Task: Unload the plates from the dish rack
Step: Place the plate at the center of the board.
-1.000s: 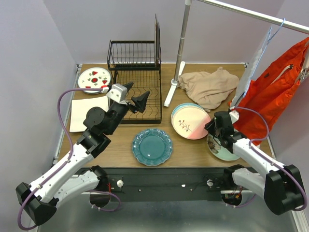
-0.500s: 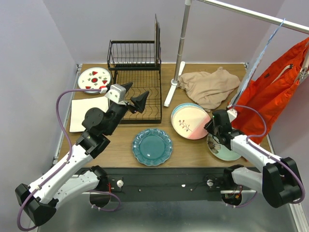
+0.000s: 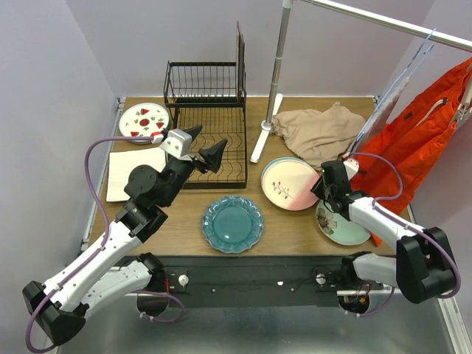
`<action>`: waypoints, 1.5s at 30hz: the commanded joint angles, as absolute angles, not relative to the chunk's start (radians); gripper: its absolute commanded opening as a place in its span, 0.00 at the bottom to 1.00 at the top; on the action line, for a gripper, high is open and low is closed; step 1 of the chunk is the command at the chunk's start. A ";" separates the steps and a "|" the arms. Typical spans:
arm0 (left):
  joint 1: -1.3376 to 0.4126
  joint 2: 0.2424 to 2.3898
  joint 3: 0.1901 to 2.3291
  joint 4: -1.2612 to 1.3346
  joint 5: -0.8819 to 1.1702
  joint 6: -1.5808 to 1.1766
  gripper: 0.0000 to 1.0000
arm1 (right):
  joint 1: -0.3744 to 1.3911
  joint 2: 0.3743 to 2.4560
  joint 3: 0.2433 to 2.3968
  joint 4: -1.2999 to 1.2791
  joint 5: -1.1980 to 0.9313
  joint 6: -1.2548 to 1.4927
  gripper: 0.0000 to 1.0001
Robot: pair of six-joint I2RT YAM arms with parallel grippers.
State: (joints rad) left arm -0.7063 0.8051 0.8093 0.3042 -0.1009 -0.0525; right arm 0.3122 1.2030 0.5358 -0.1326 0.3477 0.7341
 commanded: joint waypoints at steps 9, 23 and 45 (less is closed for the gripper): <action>-0.712 0.802 0.819 0.314 -0.103 -0.046 0.83 | 0.308 1.255 0.597 -0.115 0.387 0.666 0.42; -0.712 0.801 0.821 0.314 -0.098 -0.044 0.83 | 0.308 1.301 0.660 -0.114 0.413 0.626 0.36; -0.710 0.796 0.813 0.321 -0.106 -0.041 0.83 | 0.308 1.196 0.626 -0.206 0.101 0.618 0.27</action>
State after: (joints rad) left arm -0.7090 0.8051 0.8093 0.3046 -0.1009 -0.0505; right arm 0.3122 1.1847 0.6415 -0.1802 0.1848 0.6266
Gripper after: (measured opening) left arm 0.832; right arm 0.292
